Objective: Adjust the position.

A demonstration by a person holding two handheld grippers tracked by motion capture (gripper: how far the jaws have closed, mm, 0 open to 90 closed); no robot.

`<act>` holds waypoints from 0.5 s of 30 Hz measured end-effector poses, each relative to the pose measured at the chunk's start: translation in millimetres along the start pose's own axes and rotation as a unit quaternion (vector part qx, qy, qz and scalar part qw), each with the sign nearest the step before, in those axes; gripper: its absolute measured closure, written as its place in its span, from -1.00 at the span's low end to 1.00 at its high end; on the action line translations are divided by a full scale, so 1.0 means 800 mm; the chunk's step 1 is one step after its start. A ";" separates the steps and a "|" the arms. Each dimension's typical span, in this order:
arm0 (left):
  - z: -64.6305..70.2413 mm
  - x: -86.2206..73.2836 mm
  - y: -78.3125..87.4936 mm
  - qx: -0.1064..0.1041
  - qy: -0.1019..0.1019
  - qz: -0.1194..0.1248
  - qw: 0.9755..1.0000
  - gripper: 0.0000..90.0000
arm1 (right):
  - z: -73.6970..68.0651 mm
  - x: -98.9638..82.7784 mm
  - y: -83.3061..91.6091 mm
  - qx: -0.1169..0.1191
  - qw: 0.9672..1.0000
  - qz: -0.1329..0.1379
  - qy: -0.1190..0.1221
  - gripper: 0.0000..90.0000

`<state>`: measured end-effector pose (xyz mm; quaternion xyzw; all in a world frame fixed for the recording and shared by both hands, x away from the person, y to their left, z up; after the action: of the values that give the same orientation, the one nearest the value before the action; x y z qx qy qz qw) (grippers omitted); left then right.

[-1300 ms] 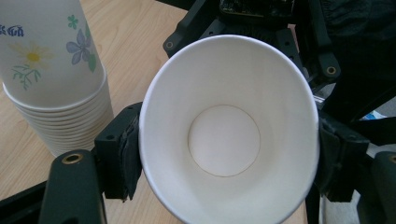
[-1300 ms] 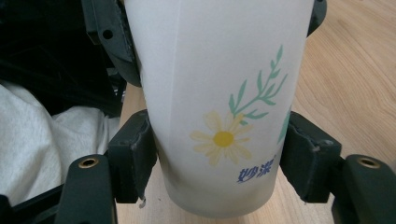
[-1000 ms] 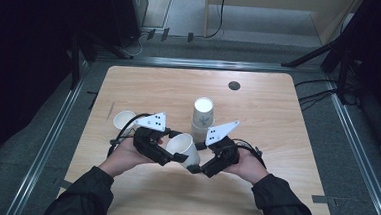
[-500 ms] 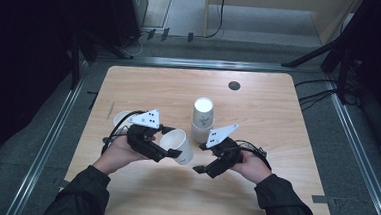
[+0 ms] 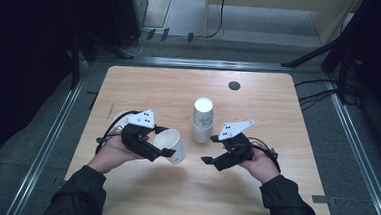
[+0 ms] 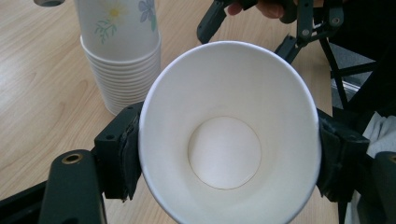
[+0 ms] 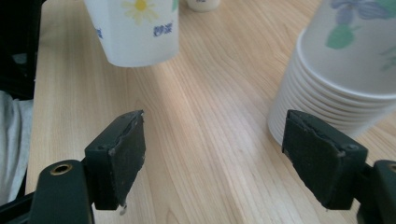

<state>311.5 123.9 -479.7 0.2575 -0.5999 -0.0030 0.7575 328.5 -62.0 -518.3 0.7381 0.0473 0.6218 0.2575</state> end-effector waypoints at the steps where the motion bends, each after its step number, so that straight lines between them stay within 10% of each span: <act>1: -0.001 -0.001 0.001 0.002 -0.002 0.000 1.000 -0.47 | 0.001 0.000 0.002 -0.003 1.000 0.001 0.000 -0.51; 15: -0.014 -0.013 0.026 0.022 -0.001 -0.016 1.000 -0.47 | 0.016 -0.004 0.044 -0.051 0.998 0.024 -0.020 -0.51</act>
<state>312.7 149.9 -482.5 0.2831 -0.5968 -0.0022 0.7508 330.8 -97.6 -507.4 0.7376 -0.0071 0.6142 0.2804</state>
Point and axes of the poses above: each handheld gripper's, and its own axes: y roughly backward along the jaws, x roughly out of its top, z roughly to its right, the point moved 8 cm from there along -y, roughly forward along the jaws, and after that the axes turned 14 degrees about z, right-handed, at the moved point
